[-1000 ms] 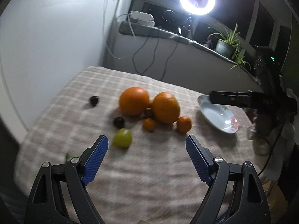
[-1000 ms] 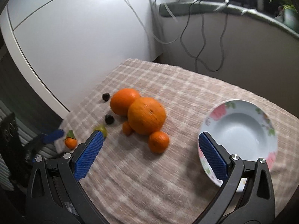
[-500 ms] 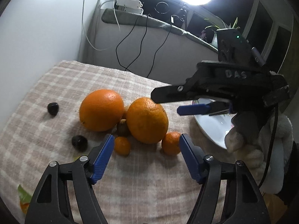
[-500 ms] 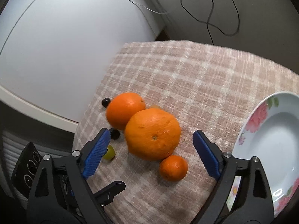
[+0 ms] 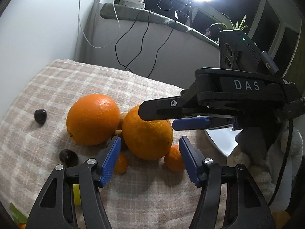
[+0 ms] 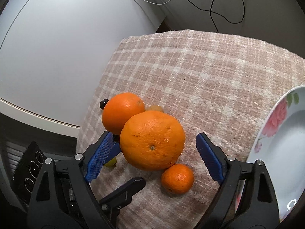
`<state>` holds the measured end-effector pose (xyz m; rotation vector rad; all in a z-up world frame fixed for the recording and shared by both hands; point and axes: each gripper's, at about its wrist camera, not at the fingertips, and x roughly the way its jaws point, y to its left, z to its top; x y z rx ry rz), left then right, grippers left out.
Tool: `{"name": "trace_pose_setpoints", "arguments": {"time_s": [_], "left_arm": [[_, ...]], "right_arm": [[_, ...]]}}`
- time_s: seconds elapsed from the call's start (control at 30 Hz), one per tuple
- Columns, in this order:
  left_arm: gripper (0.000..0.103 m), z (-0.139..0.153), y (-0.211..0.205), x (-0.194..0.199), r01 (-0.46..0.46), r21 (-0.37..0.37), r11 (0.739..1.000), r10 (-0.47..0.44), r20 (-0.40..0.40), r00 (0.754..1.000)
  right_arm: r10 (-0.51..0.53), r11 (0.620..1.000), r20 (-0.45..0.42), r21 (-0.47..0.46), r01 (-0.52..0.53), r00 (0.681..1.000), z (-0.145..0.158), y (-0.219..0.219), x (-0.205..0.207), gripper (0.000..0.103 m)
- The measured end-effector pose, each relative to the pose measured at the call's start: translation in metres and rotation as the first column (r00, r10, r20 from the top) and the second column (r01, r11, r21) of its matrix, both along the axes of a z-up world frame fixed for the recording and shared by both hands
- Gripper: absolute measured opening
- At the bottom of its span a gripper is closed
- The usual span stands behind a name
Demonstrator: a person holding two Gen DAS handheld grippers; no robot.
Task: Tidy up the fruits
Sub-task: 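Move the right tool to the large orange and close around it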
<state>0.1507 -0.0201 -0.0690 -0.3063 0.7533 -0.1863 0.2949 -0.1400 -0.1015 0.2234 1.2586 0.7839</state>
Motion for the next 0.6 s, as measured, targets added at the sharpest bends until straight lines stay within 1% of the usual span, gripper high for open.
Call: {"name": "trace_pose_setpoints", "arguments": {"time_s": [0.07, 0.17, 0.3, 0.4, 0.6], "left_arm": [[0.060, -0.0024, 0.0012, 0.0033, -0.003, -0.007, 1.000, 0.003, -0.008, 1.000], [0.056, -0.0069, 0.0024, 0.0068, -0.004, -0.018, 1.000, 0.003, -0.022, 1.000], [0.055, -0.0080, 0.0024, 0.0066, 0.003, -0.021, 1.000, -0.003, -0.016, 1.000], [0.054, -0.0080, 0.0026, 0.0073, 0.004, -0.020, 1.000, -0.005, -0.015, 1.000], [0.054, -0.0085, 0.0043, 0.0070, 0.009, -0.030, 1.000, -0.010, -0.013, 1.000]], "right_arm": [[-0.009, 1.000, -0.007, 0.000, 0.009, 1.000, -0.0023, 0.0003, 0.0015, 0.088], [-0.021, 1.000, -0.001, -0.007, 0.021, 1.000, -0.0012, -0.0019, 0.0012, 0.087], [-0.013, 1.000, 0.000, -0.002, 0.013, 1.000, 0.0017, -0.0033, 0.0006, 0.079], [-0.012, 1.000, 0.005, -0.006, 0.012, 1.000, 0.0027, -0.0044, -0.0001, 0.078], [0.000, 1.000, -0.013, -0.008, 0.000, 1.000, -0.0019, 0.0026, 0.0025, 0.078]]}}
